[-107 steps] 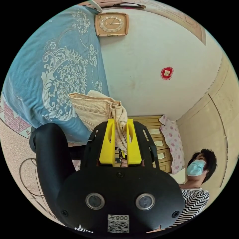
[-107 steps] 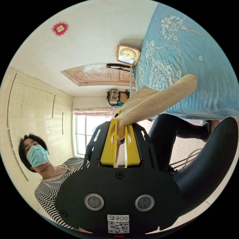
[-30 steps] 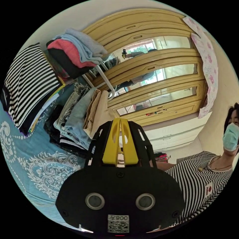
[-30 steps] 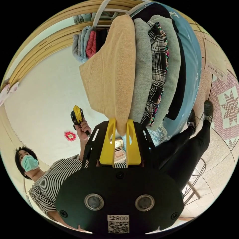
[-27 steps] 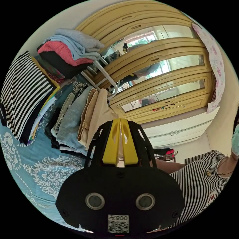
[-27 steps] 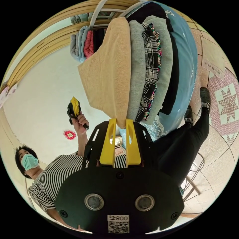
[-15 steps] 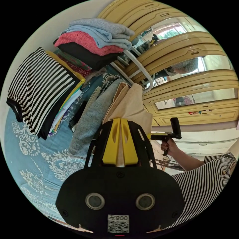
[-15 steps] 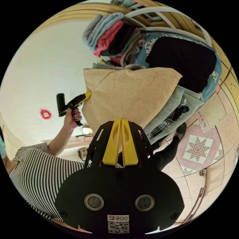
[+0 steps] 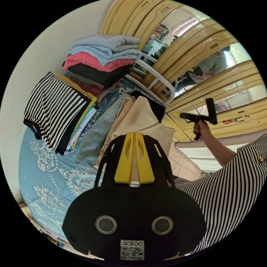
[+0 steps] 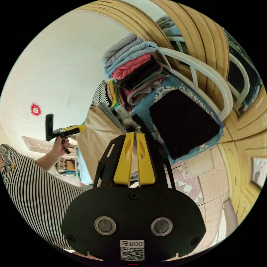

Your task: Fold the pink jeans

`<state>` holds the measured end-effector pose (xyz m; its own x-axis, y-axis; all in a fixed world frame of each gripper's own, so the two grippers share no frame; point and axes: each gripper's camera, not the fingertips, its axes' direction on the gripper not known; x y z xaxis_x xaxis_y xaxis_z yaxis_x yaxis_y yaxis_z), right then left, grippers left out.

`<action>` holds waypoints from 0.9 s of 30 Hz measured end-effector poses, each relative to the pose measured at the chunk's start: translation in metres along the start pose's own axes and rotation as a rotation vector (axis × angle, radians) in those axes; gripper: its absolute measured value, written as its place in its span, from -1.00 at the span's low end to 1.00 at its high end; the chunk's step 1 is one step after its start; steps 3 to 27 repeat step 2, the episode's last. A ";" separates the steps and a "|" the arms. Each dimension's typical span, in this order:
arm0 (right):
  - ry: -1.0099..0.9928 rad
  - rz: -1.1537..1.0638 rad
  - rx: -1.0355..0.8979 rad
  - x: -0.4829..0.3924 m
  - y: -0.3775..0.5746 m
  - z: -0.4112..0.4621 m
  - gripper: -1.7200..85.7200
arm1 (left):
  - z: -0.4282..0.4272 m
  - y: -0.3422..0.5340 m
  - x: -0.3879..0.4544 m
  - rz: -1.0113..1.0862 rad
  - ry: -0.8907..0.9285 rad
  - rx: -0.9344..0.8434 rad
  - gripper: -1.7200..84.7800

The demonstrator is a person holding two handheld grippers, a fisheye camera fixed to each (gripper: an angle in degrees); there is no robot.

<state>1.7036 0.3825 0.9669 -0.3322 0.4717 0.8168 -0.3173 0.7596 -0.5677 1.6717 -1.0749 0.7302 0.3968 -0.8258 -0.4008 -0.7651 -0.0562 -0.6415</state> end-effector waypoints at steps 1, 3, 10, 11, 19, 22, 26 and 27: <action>0.024 -0.002 -0.018 0.001 -0.009 0.006 -0.83 | -0.004 0.001 0.004 -0.003 0.025 0.017 -0.96; 0.057 -0.009 -0.064 0.002 -0.028 0.021 -0.80 | -0.008 0.003 0.007 -0.011 0.051 0.036 -0.96; 0.057 -0.009 -0.064 0.002 -0.028 0.021 -0.80 | -0.008 0.003 0.007 -0.011 0.051 0.036 -0.96; 0.057 -0.009 -0.064 0.002 -0.028 0.021 -0.80 | -0.008 0.003 0.007 -0.011 0.051 0.036 -0.96; 0.057 -0.009 -0.064 0.002 -0.028 0.021 -0.80 | -0.008 0.003 0.007 -0.011 0.051 0.036 -0.96; 0.057 -0.009 -0.064 0.002 -0.028 0.021 -0.80 | -0.008 0.003 0.007 -0.011 0.051 0.036 -0.96; 0.057 -0.009 -0.064 0.002 -0.028 0.021 -0.80 | -0.008 0.003 0.007 -0.011 0.051 0.036 -0.96; 0.057 -0.009 -0.064 0.002 -0.028 0.021 -0.80 | -0.008 0.003 0.007 -0.011 0.051 0.036 -0.96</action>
